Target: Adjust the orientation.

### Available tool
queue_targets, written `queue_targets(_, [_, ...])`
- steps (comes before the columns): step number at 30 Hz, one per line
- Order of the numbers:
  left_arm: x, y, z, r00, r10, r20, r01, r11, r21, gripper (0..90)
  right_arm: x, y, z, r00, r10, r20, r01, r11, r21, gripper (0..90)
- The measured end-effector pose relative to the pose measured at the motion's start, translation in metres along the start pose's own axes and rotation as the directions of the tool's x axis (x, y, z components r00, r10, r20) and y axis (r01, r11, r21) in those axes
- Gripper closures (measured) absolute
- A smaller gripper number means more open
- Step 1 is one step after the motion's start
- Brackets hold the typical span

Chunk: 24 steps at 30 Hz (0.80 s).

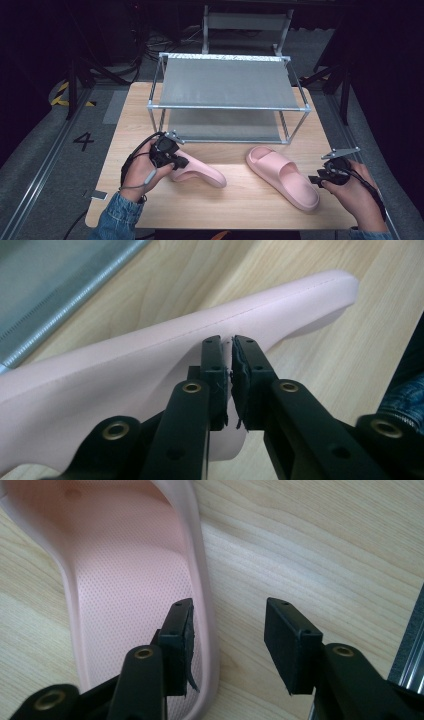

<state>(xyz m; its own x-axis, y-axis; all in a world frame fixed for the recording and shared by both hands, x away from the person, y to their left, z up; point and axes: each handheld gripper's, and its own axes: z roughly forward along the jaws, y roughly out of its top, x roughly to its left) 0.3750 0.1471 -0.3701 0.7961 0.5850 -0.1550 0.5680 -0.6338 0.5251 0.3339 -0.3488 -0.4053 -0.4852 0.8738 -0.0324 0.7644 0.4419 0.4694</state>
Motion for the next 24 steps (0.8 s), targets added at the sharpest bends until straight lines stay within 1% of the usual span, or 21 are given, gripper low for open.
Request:
queue_targets(1, [0.0, 0.002, 0.0, 0.9999, 0.006, -0.009, -0.006, 1.0, -0.007, 82.5, 0.0, -0.001, -0.001, 1.0, 0.005, -0.002, -0.005, 1.0, 0.0, 55.7])
queue_targets(2, [0.0, 0.002, 0.0, 0.9999, 0.006, -0.009, -0.006, 1.0, -0.007, 81.5, 0.0, -0.001, -0.001, 1.0, 0.005, -0.002, -0.005, 1.0, 0.0, 55.7])
queue_targets(4, [0.0, 0.005, 0.001, 0.9997, 0.016, -0.017, -0.016, 0.9993, -0.034, 79.8, -0.002, -0.005, -0.003, 0.9999, 0.016, 0.003, -0.016, 1.0, -0.003, 55.3])
queue_targets(5, [0.001, 0.006, 0.002, 0.9996, 0.026, -0.015, -0.027, 0.9985, -0.047, 75.3, -0.003, -0.008, -0.004, 0.9997, 0.024, 0.009, -0.024, 1.0, -0.007, 54.9])
queue_targets(6, [0.001, 0.009, 0.005, 0.9986, 0.047, -0.022, -0.049, 0.9957, -0.079, 71.5, -0.003, -0.01, -0.004, 0.9995, 0.031, 0.012, -0.031, 0.999, -0.01, 54.8])
queue_targets(7, [0.0, 0.012, 0.007, 0.9975, 0.063, -0.032, -0.066, 0.9931, -0.097, 66.8, -0.004, -0.011, -0.005, 0.9993, 0.034, 0.013, -0.034, 0.999, -0.008, 54.8])
queue_targets(8, [0.0, 0.012, 0.007, 0.9975, 0.063, -0.032, -0.066, 0.9931, -0.097, 62.7, -0.004, -0.011, -0.005, 0.9993, 0.034, 0.013, -0.034, 0.999, -0.008, 54.8])
queue_targets(9, [-0.001, 0.014, 0.009, 0.9964, 0.076, -0.038, -0.08, 0.9914, -0.104, 62.7, -0.005, -0.013, -0.005, 0.9992, 0.037, 0.017, -0.037, 0.999, -0.01, 54.5])
queue_targets(11, [-0.003, 0.018, 0.015, 0.9936, 0.1, -0.052, -0.106, 0.9861, -0.128, 55.5, -0.005, -0.017, -0.006, 0.9986, 0.049, 0.017, -0.049, 0.999, -0.011, 54.1])
queue_targets(12, [-0.004, 0.02, 0.017, 0.9926, 0.105, -0.061, -0.112, 0.9841, -0.137, 48.2, -0.006, -0.018, -0.006, 0.9986, 0.05, 0.018, -0.05, 0.999, -0.008, 54.0])
queue_targets(13, [-0.005, 0.022, 0.017, 0.9902, 0.114, -0.081, -0.125, 0.9809, -0.149, 44.7, -0.006, -0.019, -0.006, 0.9983, 0.054, 0.022, -0.054, 0.998, -0.009, 53.8])
queue_targets(14, [-0.006, 0.023, 0.017, 0.9891, 0.118, -0.088, -0.132, 0.9769, -0.169, 42.2, -0.006, -0.021, -0.005, 0.998, 0.058, 0.024, -0.057, 0.998, -0.012, 53.6])
queue_targets(15, [-0.007, 0.024, 0.016, 0.9889, 0.119, -0.088, -0.134, 0.9725, -0.19, 38.2, -0.007, -0.021, -0.006, 0.9983, 0.054, 0.024, -0.053, 0.998, -0.013, 53.4])
queue_targets(16, [-0.007, 0.024, 0.015, 0.9885, 0.125, -0.085, -0.139, 0.9706, -0.196, 35.6, -0.007, -0.022, -0.006, 0.998, 0.057, 0.026, -0.057, 0.998, -0.02, 53.4])
queue_targets(18, [-0.007, 0.024, 0.013, 0.9884, 0.123, -0.088, -0.138, 0.9721, -0.19, 36.2, -0.006, -0.022, -0.006, 0.9977, 0.063, 0.025, -0.062, 0.998, -0.024, 53.9])
queue_targets(19, [-0.008, 0.024, 0.012, 0.9899, 0.115, -0.084, -0.129, 0.9734, -0.189, 36.2, -0.006, -0.021, -0.007, 0.9975, 0.067, 0.023, -0.067, 0.998, -0.02, 54.0])
queue_targets(20, [-0.007, 0.023, 0.012, 0.9893, 0.116, -0.088, -0.131, 0.9746, -0.182, 36.2, -0.006, -0.021, -0.007, 0.9976, 0.066, 0.023, -0.066, 0.998, -0.023, 54.0])
queue_targets(22, [-0.008, 0.023, 0.013, 0.9904, 0.115, -0.077, -0.126, 0.9785, -0.163, 37.9, -0.005, -0.02, -0.006, 0.998, 0.061, 0.018, -0.061, 0.998, -0.021, 54.0])
queue_targets(24, [-0.009, 0.023, 0.014, 0.9912, 0.111, -0.073, -0.121, 0.9792, -0.163, 39.6, -0.004, -0.02, -0.005, 0.9981, 0.06, 0.016, -0.06, 0.998, -0.021, 54.0])
